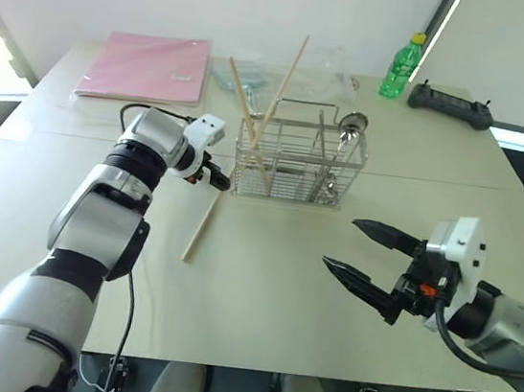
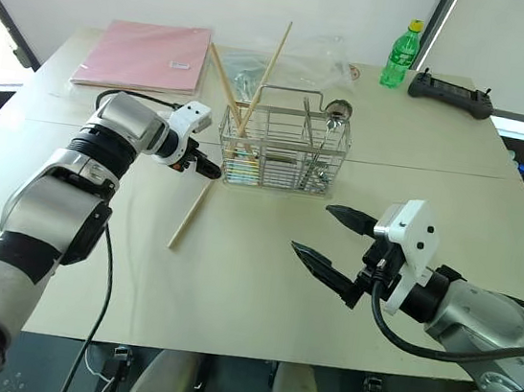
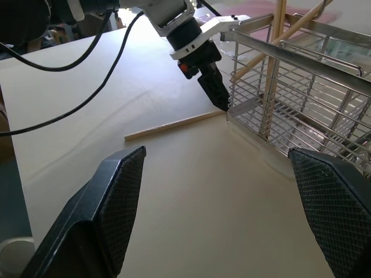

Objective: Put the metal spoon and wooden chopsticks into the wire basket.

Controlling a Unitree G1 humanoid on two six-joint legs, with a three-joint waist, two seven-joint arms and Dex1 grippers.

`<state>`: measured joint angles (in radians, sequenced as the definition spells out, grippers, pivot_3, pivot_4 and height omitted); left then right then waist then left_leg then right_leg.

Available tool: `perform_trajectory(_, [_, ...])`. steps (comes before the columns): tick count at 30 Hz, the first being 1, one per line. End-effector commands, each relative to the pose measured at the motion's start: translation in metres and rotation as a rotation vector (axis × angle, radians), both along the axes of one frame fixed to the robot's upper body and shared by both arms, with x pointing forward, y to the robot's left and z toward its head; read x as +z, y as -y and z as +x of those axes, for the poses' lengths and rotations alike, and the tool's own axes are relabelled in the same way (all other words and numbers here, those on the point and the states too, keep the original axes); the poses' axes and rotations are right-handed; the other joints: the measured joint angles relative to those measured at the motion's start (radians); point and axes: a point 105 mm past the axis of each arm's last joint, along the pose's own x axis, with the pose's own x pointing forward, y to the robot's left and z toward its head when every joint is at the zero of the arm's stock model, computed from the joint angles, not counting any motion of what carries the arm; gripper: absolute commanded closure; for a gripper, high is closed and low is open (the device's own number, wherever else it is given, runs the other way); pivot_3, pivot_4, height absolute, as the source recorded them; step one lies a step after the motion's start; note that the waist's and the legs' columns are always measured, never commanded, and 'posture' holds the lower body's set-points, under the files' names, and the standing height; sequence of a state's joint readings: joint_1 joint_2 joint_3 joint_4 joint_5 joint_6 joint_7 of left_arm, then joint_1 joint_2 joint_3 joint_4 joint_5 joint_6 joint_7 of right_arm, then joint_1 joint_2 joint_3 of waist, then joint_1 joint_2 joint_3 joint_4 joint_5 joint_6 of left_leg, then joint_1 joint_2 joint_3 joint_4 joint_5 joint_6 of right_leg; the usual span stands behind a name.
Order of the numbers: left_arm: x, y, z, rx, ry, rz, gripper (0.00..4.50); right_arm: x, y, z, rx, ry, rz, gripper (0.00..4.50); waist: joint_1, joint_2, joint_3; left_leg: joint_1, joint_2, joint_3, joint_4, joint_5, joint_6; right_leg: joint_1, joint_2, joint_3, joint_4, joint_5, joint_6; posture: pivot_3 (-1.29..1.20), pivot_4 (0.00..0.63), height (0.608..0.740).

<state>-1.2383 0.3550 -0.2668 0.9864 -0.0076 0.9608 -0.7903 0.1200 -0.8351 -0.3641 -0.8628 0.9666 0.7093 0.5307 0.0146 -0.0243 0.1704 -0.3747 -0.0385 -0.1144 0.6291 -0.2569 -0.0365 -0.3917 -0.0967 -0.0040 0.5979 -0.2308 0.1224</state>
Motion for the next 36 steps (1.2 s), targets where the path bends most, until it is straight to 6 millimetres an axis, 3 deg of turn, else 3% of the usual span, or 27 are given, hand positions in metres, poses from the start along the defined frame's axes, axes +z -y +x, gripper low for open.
perform_trajectory(1, [0.003,0.009,0.003,-0.008,0.020,-0.008,0.07,0.010,-0.005,-0.006,0.021,0.052,0.008,0.45,0.001,0.000,0.000,0.000,0.000,0.000,0.000,0.000,0.000,0.000,0.000,0.000,0.000,0.000,0.000,0.00,0.150,0.728])
perform_trajectory(6, [-0.004,0.014,0.003,-0.015,0.008,-0.004,0.07,0.013,-0.004,-0.005,0.011,0.064,0.014,0.45,0.001,0.002,-0.001,0.000,0.000,0.000,0.001,0.000,0.000,0.001,0.000,0.000,0.000,0.000,0.000,0.00,0.150,0.728])
perform_trajectory(9, [-0.005,0.014,0.003,-0.024,0.006,0.011,0.85,0.014,-0.004,-0.005,0.007,0.068,0.023,0.45,0.001,0.003,-0.002,0.001,0.000,0.000,0.001,0.000,0.000,0.001,0.000,0.000,0.000,0.000,0.001,0.00,0.150,0.728])
perform_trajectory(12, [-0.005,0.011,0.004,-0.026,0.014,0.036,2.20,0.014,-0.004,-0.005,0.002,0.069,0.026,0.45,0.000,0.003,-0.002,0.000,0.000,0.000,0.001,0.000,0.000,0.001,0.000,0.000,0.000,0.000,0.001,0.00,0.150,0.728])
perform_trajectory(25, [-0.005,-0.003,0.006,0.010,0.022,0.058,2.20,0.016,-0.005,-0.002,0.006,0.072,0.025,0.45,-0.002,0.003,-0.002,0.001,0.000,0.000,0.001,0.000,0.000,0.001,0.000,0.000,0.000,0.000,0.001,0.00,0.150,0.728])
perform_trajectory(36, [-0.005,-0.013,0.005,0.033,0.015,0.078,2.20,0.006,-0.015,-0.014,0.059,0.032,0.012,0.45,-0.004,0.003,-0.002,0.001,0.000,0.000,0.000,0.000,0.000,0.000,0.000,0.000,0.000,0.000,0.001,0.00,0.150,0.728])
